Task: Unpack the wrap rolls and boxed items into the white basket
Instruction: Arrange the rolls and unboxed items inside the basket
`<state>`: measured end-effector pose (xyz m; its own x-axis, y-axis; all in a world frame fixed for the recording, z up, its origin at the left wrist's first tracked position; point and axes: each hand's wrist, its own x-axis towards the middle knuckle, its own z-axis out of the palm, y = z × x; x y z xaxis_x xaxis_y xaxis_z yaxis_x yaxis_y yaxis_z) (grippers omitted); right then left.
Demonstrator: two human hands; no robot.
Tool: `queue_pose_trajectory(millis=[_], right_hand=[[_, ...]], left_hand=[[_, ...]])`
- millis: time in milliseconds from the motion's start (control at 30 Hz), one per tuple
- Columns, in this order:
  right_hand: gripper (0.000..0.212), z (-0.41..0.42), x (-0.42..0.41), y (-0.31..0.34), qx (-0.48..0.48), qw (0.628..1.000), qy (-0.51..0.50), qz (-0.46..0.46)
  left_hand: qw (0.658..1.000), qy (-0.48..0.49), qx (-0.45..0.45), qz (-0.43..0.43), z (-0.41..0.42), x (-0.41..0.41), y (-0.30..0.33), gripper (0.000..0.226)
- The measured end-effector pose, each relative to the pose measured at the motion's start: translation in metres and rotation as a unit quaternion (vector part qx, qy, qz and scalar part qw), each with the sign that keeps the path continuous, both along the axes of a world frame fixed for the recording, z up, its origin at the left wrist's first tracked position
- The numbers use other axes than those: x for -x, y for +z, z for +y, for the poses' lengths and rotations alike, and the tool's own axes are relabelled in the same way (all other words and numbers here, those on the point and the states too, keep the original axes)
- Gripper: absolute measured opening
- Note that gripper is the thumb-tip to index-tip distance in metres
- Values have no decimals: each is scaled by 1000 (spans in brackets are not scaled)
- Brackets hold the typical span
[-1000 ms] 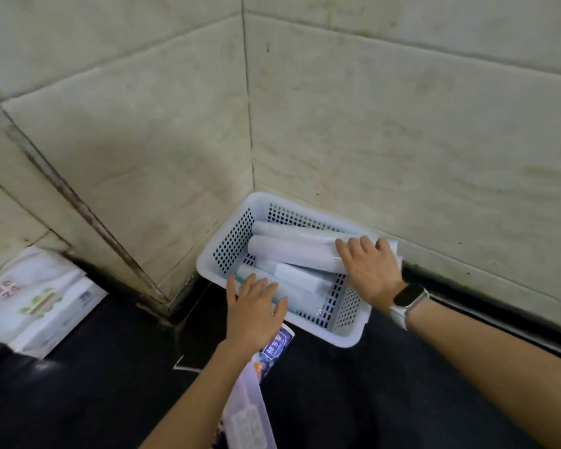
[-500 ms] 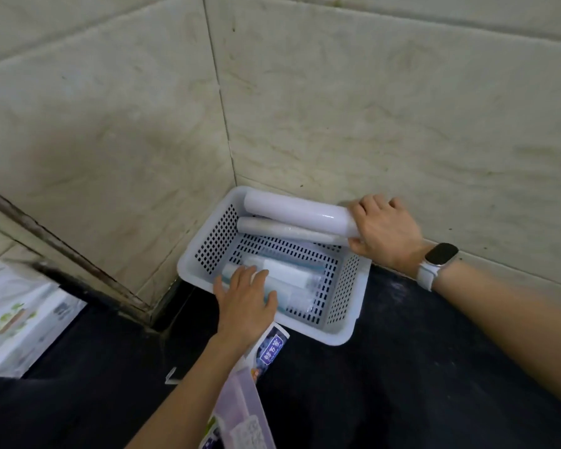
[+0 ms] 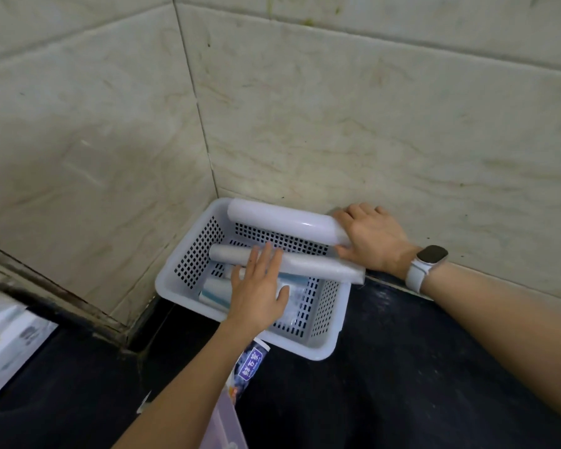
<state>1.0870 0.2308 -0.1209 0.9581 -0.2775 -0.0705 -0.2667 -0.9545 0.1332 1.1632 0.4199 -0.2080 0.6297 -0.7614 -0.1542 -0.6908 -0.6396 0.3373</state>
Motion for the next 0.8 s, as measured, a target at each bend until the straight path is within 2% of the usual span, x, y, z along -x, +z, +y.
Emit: queue_pose_trajectory(millis=[167,267,400,500,633,800], right_hand=[[55,3,-13,-19,-44,999,8,22],[50,6,-21,-30,-74,996,-11,40],[43,6,-17,-38,-117,993,-15,-6],[47,11,5,-43,-70,996,48,-22],[56,14,24,-58,40,992,116,30],[69,32,22,-59,65,992,105,12]], left_hand=[[999,-33,-1,38,-2,1,-11,67],[999,-39,-25,28,3,1,-14,69],[998,5,-57,32,1,1,-13,67],[995,28,-28,96,-4,2,-12,68],[985,46,16,166,-4,-1,-11,76],[994,13,-11,106,18,-20,-8,64]])
